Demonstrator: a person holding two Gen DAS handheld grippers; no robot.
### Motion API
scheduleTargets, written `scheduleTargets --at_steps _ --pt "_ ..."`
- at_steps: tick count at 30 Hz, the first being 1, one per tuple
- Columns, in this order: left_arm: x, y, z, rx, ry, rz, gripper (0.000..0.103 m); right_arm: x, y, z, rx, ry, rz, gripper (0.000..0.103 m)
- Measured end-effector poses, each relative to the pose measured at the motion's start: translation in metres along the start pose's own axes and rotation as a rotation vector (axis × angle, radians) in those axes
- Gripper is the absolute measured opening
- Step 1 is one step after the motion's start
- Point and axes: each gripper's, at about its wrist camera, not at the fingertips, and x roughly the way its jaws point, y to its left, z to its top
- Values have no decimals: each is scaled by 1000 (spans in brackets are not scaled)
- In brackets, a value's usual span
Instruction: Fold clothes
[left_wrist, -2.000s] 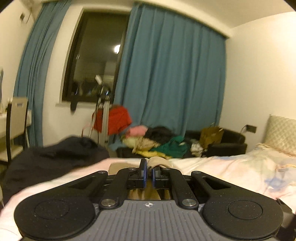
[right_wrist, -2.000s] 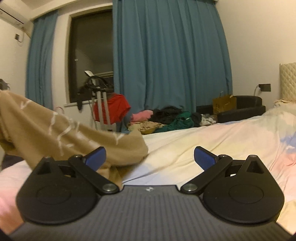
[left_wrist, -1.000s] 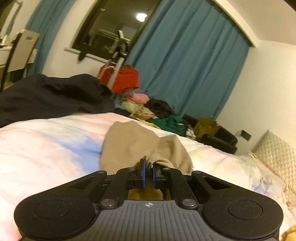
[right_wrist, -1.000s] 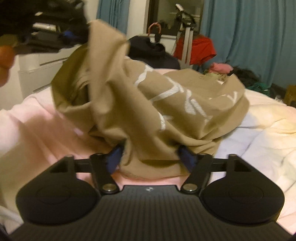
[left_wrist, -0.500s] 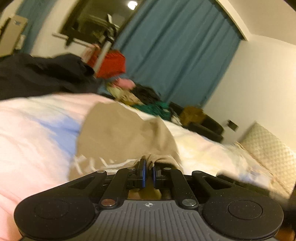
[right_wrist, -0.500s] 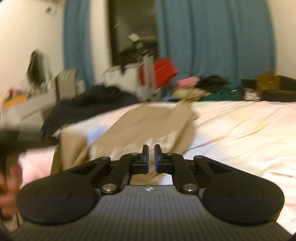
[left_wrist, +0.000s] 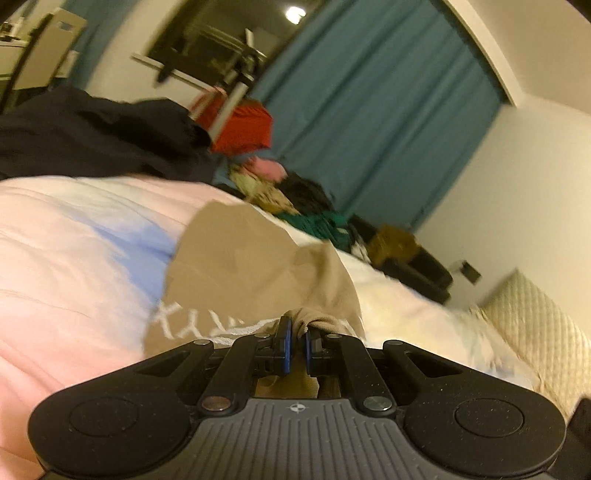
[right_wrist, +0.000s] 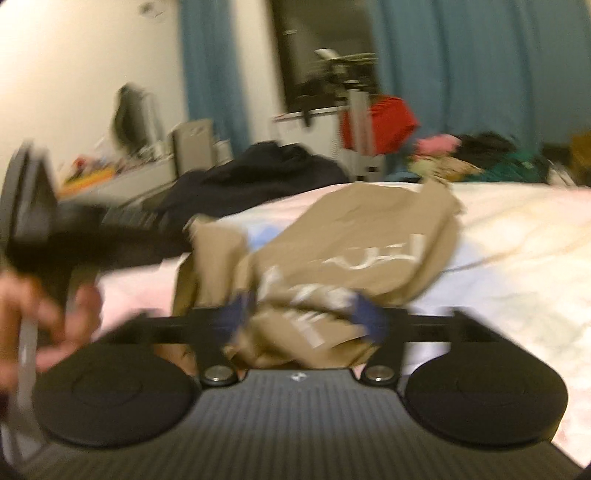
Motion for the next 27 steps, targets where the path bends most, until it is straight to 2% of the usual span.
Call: scheduleTargets --at_steps 2,5,9,10,11,12,13,18,21,24,27 --pt "-4 5 5 -24 -22 18 7 7 16 -3 -105 8 -15 85" --pt "-8 13 10 -65 -40 24 7 29 27 -14 -222 81 -77 85" --pt "-7 16 11 -82 -34 23 7 64 28 -24 -229 147 -132 82" --pt "-7 16 11 -77 -32 24 7 69 26 -24 -207 157 -124 62" --pt "-7 15 11 -70 -30 25 7 71 22 -23 -185 167 -126 36" --pt "-6 14 10 -64 -27 26 7 69 18 -22 -164 168 -141 29" --pt "-6 14 10 -59 -25 27 7 64 14 -18 -139 157 -148 26" --pt "-12 6 11 -28 -44 -9 7 19 -4 7 -50 28 -172 22" --pt "-21 -3 11 16 -45 -81 8 -15 -16 20 -7 -32 -196 21" --pt "-24 -14 7 63 12 -182 8 -45 -35 29 49 -47 -218 21" --pt "-17 -26 -2 116 81 -235 7 -60 -62 34 116 -35 -256 20"
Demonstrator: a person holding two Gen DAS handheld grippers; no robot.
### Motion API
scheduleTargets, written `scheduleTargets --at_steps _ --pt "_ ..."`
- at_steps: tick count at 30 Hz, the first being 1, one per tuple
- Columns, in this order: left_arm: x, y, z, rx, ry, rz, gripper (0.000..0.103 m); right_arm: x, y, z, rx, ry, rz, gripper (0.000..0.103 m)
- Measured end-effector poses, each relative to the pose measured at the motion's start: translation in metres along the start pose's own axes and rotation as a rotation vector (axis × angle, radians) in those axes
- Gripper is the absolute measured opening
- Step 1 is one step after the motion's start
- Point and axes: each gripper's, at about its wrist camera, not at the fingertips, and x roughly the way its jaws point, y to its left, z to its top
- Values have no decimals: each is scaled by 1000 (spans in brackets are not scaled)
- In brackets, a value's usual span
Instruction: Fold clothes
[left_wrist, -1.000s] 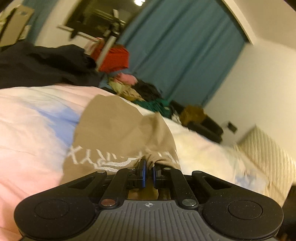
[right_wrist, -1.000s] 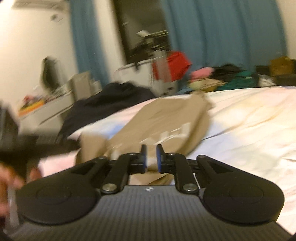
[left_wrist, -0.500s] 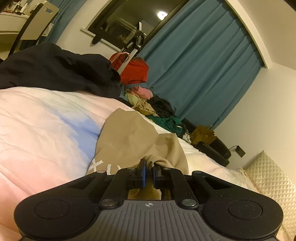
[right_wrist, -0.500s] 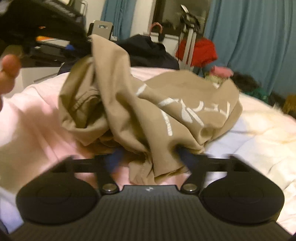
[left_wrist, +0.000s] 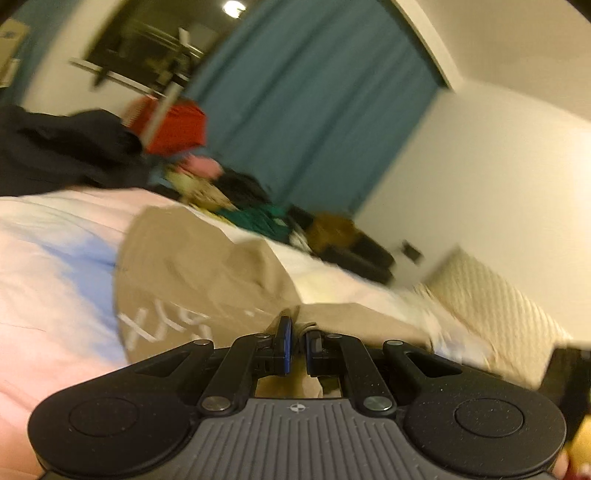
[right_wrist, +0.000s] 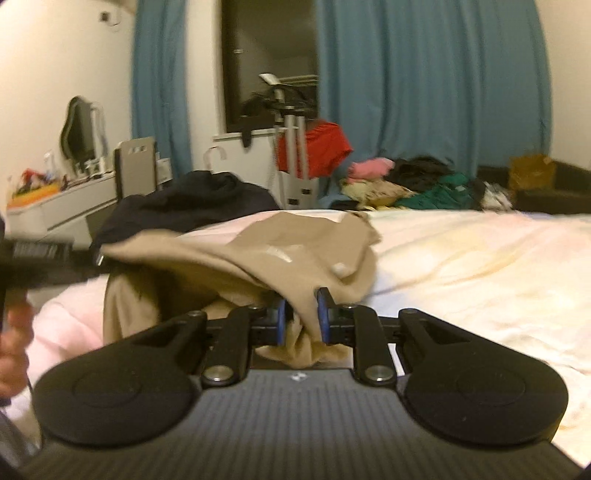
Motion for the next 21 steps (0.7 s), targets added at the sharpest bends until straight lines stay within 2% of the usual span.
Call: scheduleTargets --at_steps 3,5,7,10,14,15,16,17,19,21 --pt "17 -2 -6 11 69 -24 7 -8 -25 3 71 -14 -82 22" --pt "28 -2 -9 14 112 -36 7 -3 -40 2 112 -32 -109 22" --pt "39 2 -10 -3 138 -36 7 13 -45 0 133 -3 -116 22" --pt "54 12 -10 -38 155 -21 7 22 -35 -5 137 20 -48 22" --pt "73 31 0 -45 168 59 7 13 9 -14 53 27 125 26" --pt "78 37 5 -49 164 85 7 11 23 -17 11 30 159 30" --pt "83 42 9 -59 160 114 7 10 35 -21 -32 35 182 42" --pt "87 48 12 -70 157 137 7 11 47 -25 -73 43 197 59" --pt "92 56 14 -97 158 162 8 15 66 -35 -151 61 219 75" --pt "93 61 13 -114 164 177 8 23 82 -43 -231 89 187 74"
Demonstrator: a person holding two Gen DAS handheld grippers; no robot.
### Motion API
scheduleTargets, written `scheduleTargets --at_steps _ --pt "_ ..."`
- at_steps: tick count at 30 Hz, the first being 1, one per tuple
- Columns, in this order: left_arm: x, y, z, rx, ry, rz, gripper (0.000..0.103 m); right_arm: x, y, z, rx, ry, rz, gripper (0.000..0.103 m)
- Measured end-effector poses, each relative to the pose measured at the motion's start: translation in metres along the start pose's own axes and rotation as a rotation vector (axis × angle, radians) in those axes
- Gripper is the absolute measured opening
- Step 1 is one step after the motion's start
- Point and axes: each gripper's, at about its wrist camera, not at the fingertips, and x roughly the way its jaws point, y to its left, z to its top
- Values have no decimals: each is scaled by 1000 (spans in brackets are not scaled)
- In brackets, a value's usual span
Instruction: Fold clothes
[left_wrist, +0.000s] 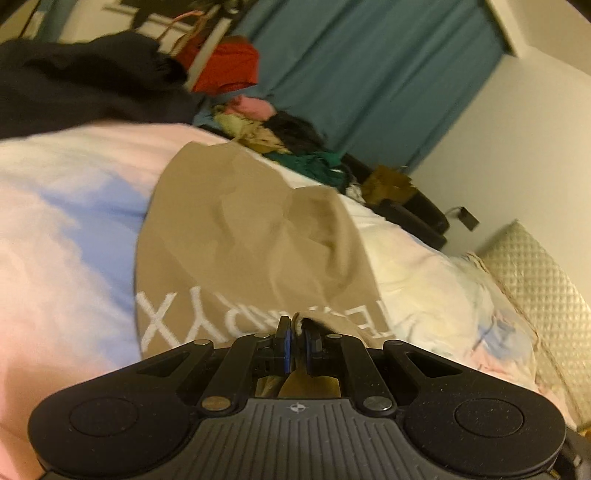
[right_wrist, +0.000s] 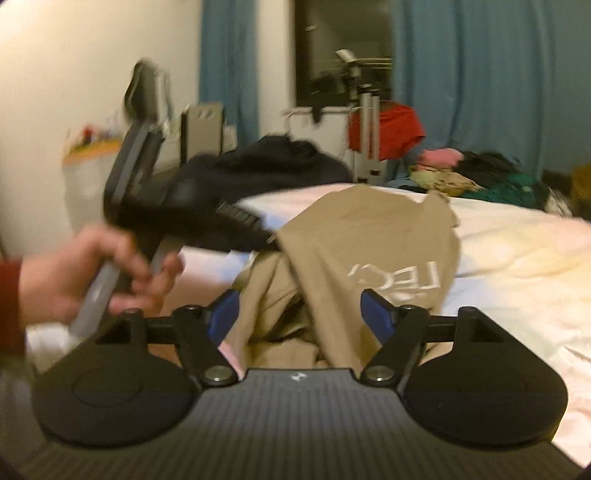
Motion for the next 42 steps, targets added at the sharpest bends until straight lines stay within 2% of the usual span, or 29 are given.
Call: scheduleTargets --at_steps 3,4,6,7,8,10,15,17,18,21,25,29,30,33,34,37,42 --pt "0 4 -2 -20 6 5 14 24 4 -3 -59 69 -148 74" --pt "-1 5 -1 -31 3 -1 15 30 0 -4 -55 88 -171 73" --pt "-3 5 1 -49 -1 -15 15 40 -8 -6 10 132 -173 59" --pt "-5 3 1 -50 -5 -24 16 41 -13 -7 50 139 -170 41" --pt "-6 1 0 -46 -7 -29 23 41 -18 -8 91 141 -165 29" --pt "-11 -4 -3 -34 -11 -18 31 38 -29 -8 167 130 -161 20" --pt "-38 -24 -23 -54 -14 -32 34 19 -48 2 257 20 -204 13" --pt "-56 -36 -35 -39 -1 -36 39 11 -59 4 305 -14 -213 12" --pt "-65 -43 -41 -12 8 -33 40 8 -65 6 328 -31 -215 12" --pt "-83 -70 -62 162 44 6 46 -4 -81 9 384 -74 -222 12" --pt "-75 -91 -93 307 128 41 49 -13 -97 7 435 -102 -230 12" --pt "-38 -111 -118 528 174 199 49 -17 -108 7 477 -115 -223 12" --pt "-33 -111 -120 544 173 231 49 -18 -109 7 480 -119 -225 12" --pt "-31 -103 -118 522 145 274 22 -22 -114 5 485 -131 -239 11" --pt "-34 -101 -115 502 125 278 7 -23 -115 4 486 -135 -246 11" --pt "-64 -96 -97 421 -20 258 4 -21 -122 2 494 -124 -249 11" --pt "-139 -85 -70 291 -357 181 4 -25 -119 2 486 -149 -225 7"
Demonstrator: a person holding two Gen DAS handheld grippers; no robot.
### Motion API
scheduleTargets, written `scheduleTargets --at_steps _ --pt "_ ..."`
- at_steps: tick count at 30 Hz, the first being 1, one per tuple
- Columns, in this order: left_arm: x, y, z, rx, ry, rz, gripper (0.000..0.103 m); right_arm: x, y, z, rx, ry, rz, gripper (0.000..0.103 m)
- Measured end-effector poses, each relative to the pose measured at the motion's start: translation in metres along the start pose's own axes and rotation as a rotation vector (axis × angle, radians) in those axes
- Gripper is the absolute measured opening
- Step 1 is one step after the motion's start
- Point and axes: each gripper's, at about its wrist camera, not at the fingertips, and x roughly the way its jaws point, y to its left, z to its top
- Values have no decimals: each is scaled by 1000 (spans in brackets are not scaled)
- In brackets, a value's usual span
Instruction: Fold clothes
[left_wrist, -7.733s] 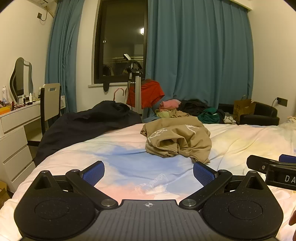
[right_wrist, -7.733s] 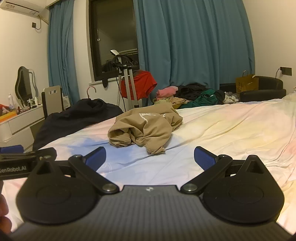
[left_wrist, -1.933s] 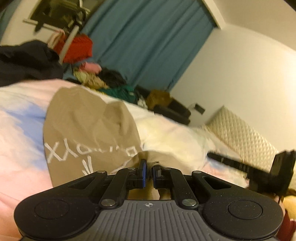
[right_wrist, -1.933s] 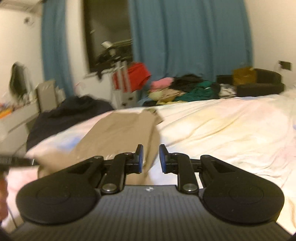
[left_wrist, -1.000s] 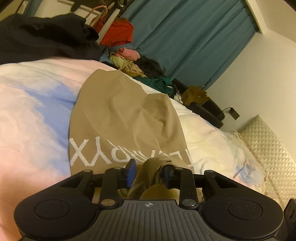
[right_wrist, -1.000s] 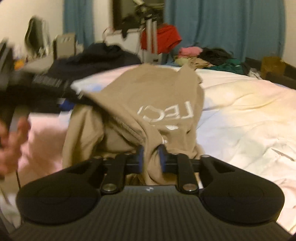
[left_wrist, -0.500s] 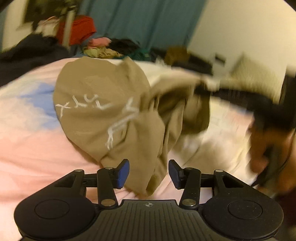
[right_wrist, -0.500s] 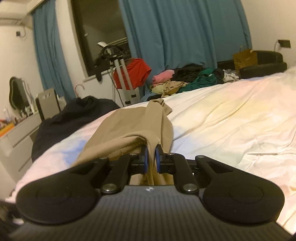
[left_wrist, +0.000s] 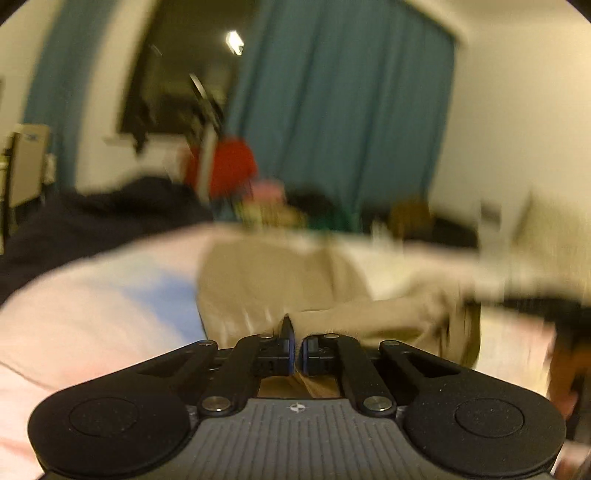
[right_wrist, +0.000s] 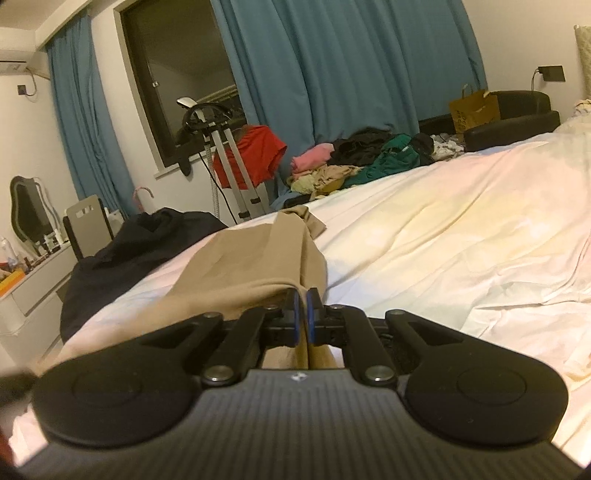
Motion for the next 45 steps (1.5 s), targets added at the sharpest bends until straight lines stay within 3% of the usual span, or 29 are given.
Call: scheduleTargets --at_steps 2,5,9,13,19,24,27,29,32,35,36,37,38,39,40,45 --pt "-23 10 13 -41 -106 -49 4 -10 6 1 -24 -31 19 7" --pt "-55 12 23 -26 -224 -104 4 -33 19 2 -91 -99 26 3" --pt "-83 18 34 -54 -267 -196 4 -67 21 12 -119 -190 49 3" --pt "-64 19 45 -42 -191 -127 4 -66 20 17 -95 -166 107 3" --pt "35 39 57 -48 16 61 4 -27 49 -12 -174 46 228 5" --pt "131 86 30 17 219 212 8 -5 84 -34 -265 171 332 7" --pt "147 111 8 -6 322 265 15 3 108 -51 -379 219 323 7" --pt "140 125 6 -31 320 261 33 6 123 -61 -487 229 298 7" --pt "121 132 19 -57 246 248 57 10 133 -70 -580 242 288 7" --pt "105 136 28 -57 197 242 62 12 140 -80 -657 274 263 7" --pt "100 134 29 -44 192 246 62 12 142 -85 -689 277 251 11" --pt "93 131 28 -25 193 248 62 12 144 -90 -722 278 237 33" --pt "88 129 28 -3 196 253 63 10 146 -93 -739 271 236 63" --pt "85 127 27 24 204 262 64 8 146 -97 -750 262 238 74" --pt "83 124 27 47 210 273 66 5 148 -99 -757 247 248 81" --pt "79 131 28 49 249 356 83 1 154 -109 -835 201 222 80"
